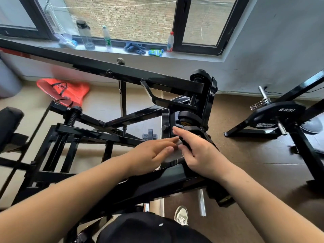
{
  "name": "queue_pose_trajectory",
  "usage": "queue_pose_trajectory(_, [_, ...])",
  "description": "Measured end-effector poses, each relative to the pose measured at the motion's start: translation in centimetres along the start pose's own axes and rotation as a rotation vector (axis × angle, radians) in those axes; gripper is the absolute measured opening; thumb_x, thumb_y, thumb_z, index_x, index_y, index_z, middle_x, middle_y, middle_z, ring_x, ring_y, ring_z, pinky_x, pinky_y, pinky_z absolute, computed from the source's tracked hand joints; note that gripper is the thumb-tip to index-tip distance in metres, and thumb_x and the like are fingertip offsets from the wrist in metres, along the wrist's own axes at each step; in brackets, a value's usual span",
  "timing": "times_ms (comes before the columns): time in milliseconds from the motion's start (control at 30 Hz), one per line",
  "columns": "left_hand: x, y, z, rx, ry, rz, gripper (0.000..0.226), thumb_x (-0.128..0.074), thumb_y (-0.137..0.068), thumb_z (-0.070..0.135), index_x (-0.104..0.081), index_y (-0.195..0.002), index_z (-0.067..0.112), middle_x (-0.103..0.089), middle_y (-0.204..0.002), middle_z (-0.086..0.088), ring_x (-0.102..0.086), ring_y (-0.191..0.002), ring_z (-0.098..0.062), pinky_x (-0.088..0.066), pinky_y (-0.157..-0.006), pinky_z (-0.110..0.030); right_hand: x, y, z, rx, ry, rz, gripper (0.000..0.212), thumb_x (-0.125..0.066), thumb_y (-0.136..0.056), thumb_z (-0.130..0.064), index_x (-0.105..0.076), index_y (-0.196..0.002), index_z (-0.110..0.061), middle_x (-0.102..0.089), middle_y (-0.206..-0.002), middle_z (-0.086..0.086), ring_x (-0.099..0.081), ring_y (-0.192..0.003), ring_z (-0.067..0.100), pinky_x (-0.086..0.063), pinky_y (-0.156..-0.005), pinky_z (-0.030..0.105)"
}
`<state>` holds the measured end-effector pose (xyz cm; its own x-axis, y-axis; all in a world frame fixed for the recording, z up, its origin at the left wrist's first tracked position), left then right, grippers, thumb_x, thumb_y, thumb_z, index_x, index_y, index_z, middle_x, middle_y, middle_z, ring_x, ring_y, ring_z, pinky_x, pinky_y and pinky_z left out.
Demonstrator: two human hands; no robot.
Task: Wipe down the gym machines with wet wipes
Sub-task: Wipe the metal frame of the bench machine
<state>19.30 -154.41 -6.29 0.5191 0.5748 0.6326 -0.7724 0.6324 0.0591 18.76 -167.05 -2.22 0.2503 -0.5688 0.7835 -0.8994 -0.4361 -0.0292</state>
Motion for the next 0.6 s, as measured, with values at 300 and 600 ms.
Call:
queue_pose_trajectory(300, [1.6,3.6,-5.8,0.377,0.373,0.234,0.043,-0.079,-0.087,0.025,-0.056,-0.123,0.034,-0.067,-0.117,0.007,-0.068,-0.109,-0.012,-0.056,-0.101,-0.038,-4.8,-4.1,-2.1,0.104,0.533,-0.304,0.034,-0.053,-0.102,-0.041,-0.06,-0.133,-0.026,-0.059,-0.119,-0.004,-0.057,-0.114,0.02,-0.051,-0.09,0.037])
queue_pose_trajectory(600, [5.3,12.9,-8.0,0.61,0.328,0.532,0.038,-0.069,-0.096,0.024,-0.06,-0.133,0.026,-0.067,-0.122,0.016,-0.064,-0.109,0.002,-0.054,-0.099,-0.03,-9.9,-6.5,-2.7,0.204,0.554,-0.638,0.023,-0.055,-0.1,-0.047,-0.059,-0.116,-0.03,-0.068,-0.104,-0.006,-0.064,-0.099,0.023,-0.055,-0.083,0.043])
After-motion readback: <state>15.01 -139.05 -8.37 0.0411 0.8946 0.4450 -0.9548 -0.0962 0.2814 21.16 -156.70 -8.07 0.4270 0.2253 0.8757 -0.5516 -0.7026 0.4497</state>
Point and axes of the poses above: each hand's wrist, its own y-axis away from the middle knuckle, its own x-axis out of the back of the hand, z = x × y, the point moved 9 cm from there along -y, towards the middle knuckle
